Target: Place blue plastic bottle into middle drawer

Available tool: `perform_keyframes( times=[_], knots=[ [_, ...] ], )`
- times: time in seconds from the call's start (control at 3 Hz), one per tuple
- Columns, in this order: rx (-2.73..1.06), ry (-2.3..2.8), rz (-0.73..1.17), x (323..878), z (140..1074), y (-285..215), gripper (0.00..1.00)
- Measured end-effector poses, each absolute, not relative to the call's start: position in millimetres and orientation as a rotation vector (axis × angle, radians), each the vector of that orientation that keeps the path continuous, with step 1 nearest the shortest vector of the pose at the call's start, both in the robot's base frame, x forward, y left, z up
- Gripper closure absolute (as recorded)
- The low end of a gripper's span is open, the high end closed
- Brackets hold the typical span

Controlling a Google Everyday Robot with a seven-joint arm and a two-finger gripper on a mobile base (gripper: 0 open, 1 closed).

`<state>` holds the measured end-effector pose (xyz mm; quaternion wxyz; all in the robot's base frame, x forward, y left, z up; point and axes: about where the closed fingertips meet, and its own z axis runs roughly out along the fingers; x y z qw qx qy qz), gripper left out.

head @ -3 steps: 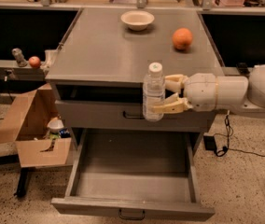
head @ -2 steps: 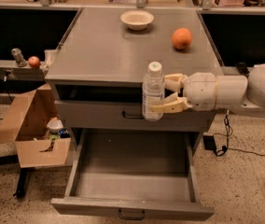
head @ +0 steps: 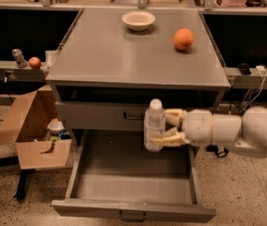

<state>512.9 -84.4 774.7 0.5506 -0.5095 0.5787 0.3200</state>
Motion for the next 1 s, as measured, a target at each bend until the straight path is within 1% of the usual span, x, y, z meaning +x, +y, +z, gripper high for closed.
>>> perform_keyframes(
  times=[0.33, 0.67, 1.0],
  knots=[
    [-1.162, 1.477, 0.716, 482.5, 701.6, -86.4, 1.00],
    [-1.057, 1.624, 0.758, 453.3, 607.0, -83.9, 1.00],
    [-1.050, 1.629, 0.757, 454.7, 600.8, -83.8, 1.00]
  ],
)
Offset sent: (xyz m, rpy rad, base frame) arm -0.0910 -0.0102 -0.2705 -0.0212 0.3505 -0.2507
